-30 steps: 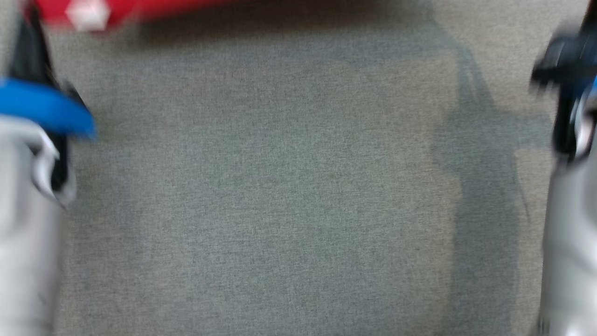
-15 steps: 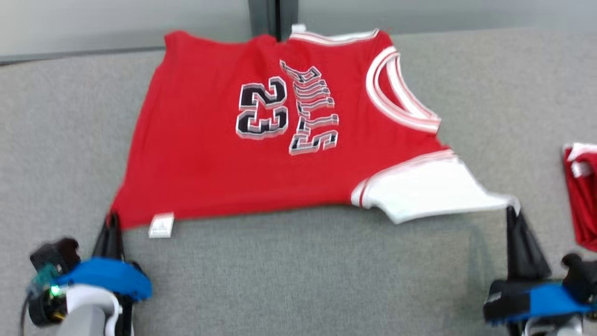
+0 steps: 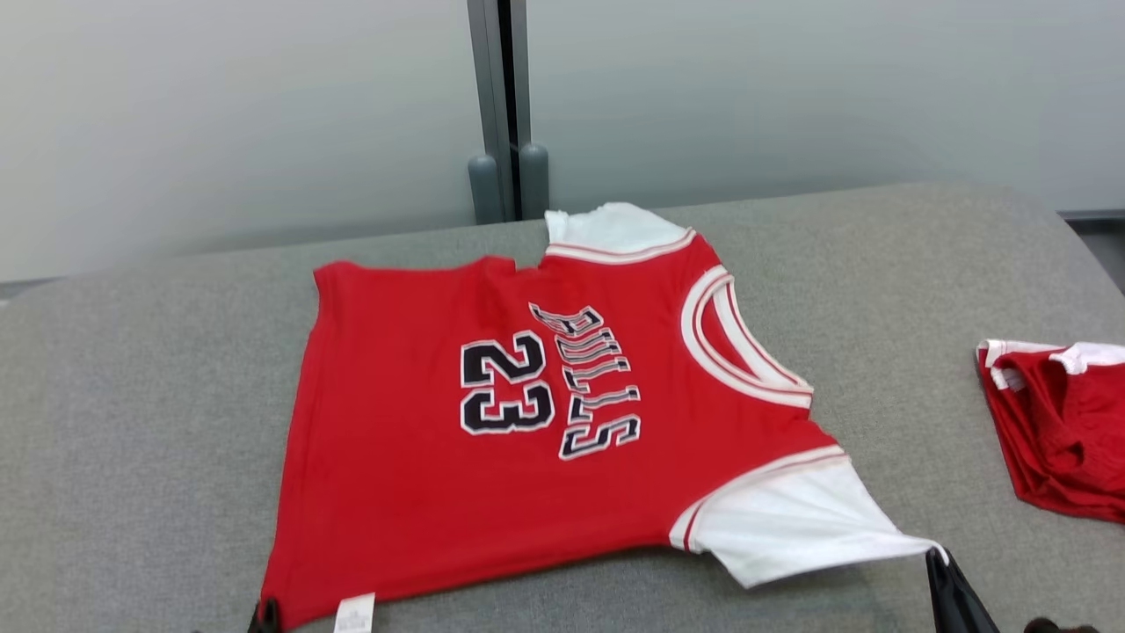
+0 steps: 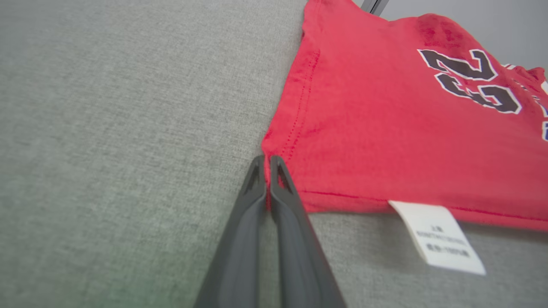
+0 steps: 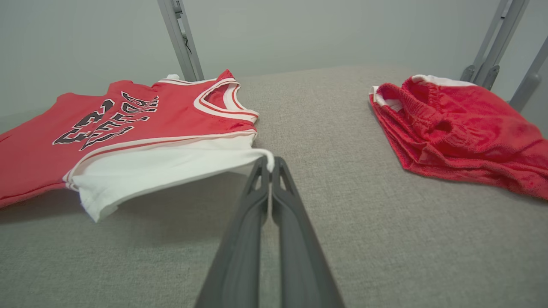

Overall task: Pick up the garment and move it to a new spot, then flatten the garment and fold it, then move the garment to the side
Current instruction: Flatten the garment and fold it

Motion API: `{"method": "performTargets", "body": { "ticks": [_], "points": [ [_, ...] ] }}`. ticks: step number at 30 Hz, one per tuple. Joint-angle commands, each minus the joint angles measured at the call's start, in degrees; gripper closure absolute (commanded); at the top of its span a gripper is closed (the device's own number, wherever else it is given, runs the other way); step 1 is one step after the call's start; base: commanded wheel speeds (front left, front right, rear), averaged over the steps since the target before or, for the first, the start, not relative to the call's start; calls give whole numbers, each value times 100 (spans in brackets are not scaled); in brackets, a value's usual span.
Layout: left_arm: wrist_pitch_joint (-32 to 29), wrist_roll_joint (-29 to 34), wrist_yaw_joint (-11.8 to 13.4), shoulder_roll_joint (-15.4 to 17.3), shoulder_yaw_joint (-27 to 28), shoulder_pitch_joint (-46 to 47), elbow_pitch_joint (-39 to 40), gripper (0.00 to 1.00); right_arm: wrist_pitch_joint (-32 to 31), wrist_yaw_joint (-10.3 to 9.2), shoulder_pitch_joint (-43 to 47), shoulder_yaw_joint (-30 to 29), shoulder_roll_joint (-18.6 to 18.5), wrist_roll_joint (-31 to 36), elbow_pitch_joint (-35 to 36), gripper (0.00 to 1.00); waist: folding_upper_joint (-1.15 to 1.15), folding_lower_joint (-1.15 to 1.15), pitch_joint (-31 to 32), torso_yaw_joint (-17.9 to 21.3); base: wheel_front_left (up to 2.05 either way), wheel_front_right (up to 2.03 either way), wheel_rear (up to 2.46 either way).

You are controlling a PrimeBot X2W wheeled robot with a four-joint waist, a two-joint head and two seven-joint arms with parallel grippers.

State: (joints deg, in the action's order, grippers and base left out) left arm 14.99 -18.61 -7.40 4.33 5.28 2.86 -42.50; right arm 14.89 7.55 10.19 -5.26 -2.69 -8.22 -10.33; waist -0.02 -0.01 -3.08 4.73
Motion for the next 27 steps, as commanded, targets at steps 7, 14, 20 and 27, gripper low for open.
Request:
{"method": "performTargets", "body": {
  "ticks": [7,14,20,27],
  "points": [
    [27,241,39,-90,222,-310,299,100,44,-12,402,-90,-43,-47,208,100,2,1,245,-68,0,0,0],
    [27,453,-15,-114,-4,172,661,100,43,-10,-79,7,-40,133,280,100,2,1,-32,-179,0,0,0],
    [27,320,-9,-21,-288,831,658,100,38,-9,-934,-51,-41,310,33,100,2,1,-478,-294,0,0,0],
    [27,49,-11,259,-620,1486,488,100,37,-8,-1992,-157,-37,482,-327,100,2,1,-943,-339,0,0,0]
  ]
}}
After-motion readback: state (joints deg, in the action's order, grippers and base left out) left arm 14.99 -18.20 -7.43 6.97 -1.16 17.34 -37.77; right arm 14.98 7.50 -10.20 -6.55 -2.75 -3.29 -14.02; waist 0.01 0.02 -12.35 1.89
